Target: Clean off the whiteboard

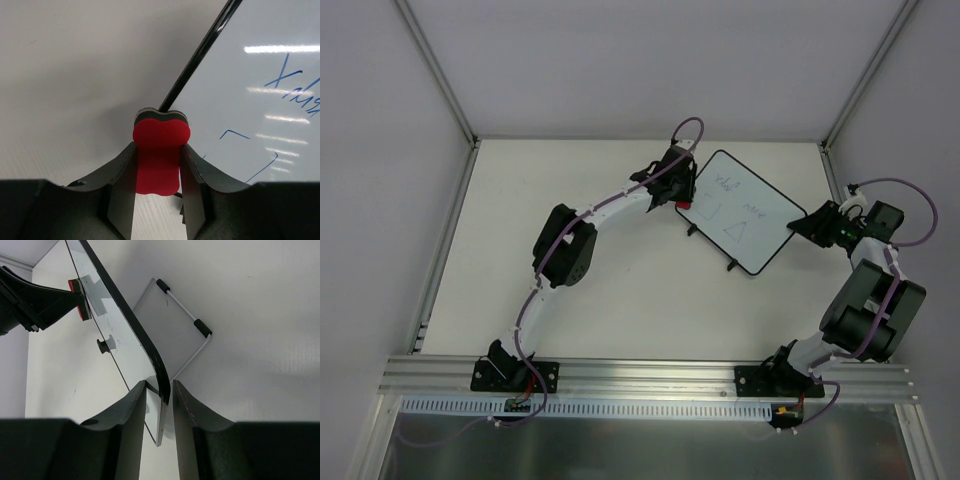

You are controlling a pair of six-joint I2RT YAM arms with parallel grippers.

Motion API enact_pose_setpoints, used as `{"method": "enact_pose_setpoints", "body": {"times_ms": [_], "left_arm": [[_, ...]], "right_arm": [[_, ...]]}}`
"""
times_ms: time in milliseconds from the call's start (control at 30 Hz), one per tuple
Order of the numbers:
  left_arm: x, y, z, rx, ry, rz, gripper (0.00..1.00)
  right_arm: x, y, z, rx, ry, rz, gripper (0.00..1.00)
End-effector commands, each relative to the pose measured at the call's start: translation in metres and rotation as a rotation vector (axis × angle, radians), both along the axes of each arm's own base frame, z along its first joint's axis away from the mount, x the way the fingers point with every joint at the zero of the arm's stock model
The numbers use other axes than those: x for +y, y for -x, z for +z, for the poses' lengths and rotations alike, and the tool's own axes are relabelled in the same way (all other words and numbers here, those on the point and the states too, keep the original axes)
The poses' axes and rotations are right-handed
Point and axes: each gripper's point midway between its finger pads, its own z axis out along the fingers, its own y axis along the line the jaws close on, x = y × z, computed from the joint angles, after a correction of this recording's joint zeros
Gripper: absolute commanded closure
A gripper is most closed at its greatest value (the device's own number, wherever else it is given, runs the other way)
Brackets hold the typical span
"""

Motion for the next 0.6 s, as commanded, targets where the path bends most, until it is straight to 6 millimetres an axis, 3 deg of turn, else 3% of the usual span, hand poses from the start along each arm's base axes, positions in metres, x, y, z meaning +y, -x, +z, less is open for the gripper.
{"method": "enact_pose_setpoints", "body": {"times_ms": [0, 200, 333, 467, 567], "left_arm": [[-0.035, 0.013, 0.007, 0.0, 0.053, -0.076, 0.91], [-0.077, 0.038, 0.006, -0.004, 0.079, -0.183, 0.91], [-0.093, 0.051, 0.001, 0.014, 0.101, -0.218, 0.91], [-0.101, 0.058, -0.001, 0.021, 0.125, -0.221, 0.91], [-0.093, 0.05, -0.002, 0.005, 0.106, -0.171, 0.91]], "right_arm": [[-0.008, -0.003, -0.003, -0.013, 0.043, -0.024, 0.69], [-0.008, -0.004, -0.003, -0.013, 0.041, -0.024, 0.69], [-0.008, -0.003, -0.004, -0.011, 0.041, -0.025, 0.69], [-0.008, -0.003, -0.004, -0.012, 0.04, -0.024, 0.69], [-0.008, -0.004, -0.003, -0.013, 0.041, -0.024, 0.69]]}}
